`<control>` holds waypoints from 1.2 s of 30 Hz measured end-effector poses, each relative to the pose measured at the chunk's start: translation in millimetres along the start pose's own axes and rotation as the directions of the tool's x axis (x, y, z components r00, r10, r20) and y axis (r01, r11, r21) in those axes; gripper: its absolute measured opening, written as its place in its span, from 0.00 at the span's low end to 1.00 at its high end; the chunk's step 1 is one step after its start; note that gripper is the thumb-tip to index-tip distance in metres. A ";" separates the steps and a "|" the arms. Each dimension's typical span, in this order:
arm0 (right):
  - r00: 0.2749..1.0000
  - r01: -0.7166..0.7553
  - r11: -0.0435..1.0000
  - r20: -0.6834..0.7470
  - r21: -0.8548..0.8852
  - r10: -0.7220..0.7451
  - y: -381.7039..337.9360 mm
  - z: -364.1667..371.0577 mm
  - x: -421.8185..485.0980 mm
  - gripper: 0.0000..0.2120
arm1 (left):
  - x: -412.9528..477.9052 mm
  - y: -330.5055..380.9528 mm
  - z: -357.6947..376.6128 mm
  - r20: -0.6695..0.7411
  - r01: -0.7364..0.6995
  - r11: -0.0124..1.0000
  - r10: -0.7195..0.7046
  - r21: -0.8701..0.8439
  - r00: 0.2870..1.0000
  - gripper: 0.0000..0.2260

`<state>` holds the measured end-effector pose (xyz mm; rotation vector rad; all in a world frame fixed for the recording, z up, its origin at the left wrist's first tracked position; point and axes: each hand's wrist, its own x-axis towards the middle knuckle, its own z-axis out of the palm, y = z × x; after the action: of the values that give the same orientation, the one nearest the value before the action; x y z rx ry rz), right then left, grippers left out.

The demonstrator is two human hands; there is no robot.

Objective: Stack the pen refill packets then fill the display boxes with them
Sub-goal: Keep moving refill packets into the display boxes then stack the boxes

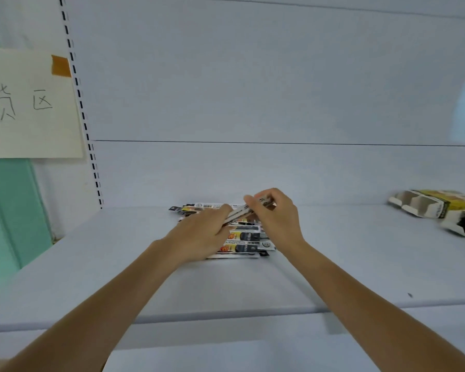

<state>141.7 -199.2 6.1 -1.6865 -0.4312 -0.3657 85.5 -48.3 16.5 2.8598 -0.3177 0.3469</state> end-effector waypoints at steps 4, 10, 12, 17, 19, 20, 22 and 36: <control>0.999 -0.020 0.999 -0.028 -0.046 0.018 5.1 -11.1 -1.2 0.12 | 2.3 12.3 2.6 -0.068 -0.049 0.991 0.057 0.121 0.996 0.17; 0.993 -0.113 0.993 0.048 0.039 0.111 9.1 -48.6 -5.2 0.18 | 21.7 45.3 18.2 -0.139 -0.073 0.981 0.098 0.178 0.985 0.19; 0.996 -0.065 0.998 0.056 -0.026 0.067 11.7 -65.1 -8.9 0.15 | 30.1 57.3 24.8 -0.113 -0.080 0.982 0.100 0.172 0.989 0.19; 0.987 -0.118 0.975 -0.134 -0.188 0.094 25.1 -125.6 -4.6 0.07 | 55.9 110.5 47.5 -0.080 -0.115 0.971 0.134 0.211 0.988 0.16; 0.984 -0.167 0.943 -0.106 -0.290 0.142 28.7 -153.6 -3.0 0.08 | 67.9 140.7 59.7 -0.075 -0.131 0.969 0.149 0.208 0.986 0.15; 0.984 -0.171 0.929 -0.093 -0.328 0.148 30.2 -168.6 -3.0 0.09 | 73.9 156.9 66.3 -0.069 -0.141 0.969 0.158 0.204 0.985 0.14; 0.986 -0.164 0.908 -0.088 -0.386 0.141 34.1 -201.5 -1.9 0.10 | 86.9 190.0 79.4 -0.057 -0.167 0.967 0.181 0.191 0.982 0.13; 0.994 -0.091 0.794 0.000 -0.601 0.114 75.8 -449.4 -11.6 0.13 | 158.7 354.6 145.9 -0.052 -0.179 0.983 0.181 0.047 0.982 0.14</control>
<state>168.6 -654.3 4.7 -2.3356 -0.2548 -0.4197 180.2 -451.7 -4.7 2.8632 -0.5665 0.4720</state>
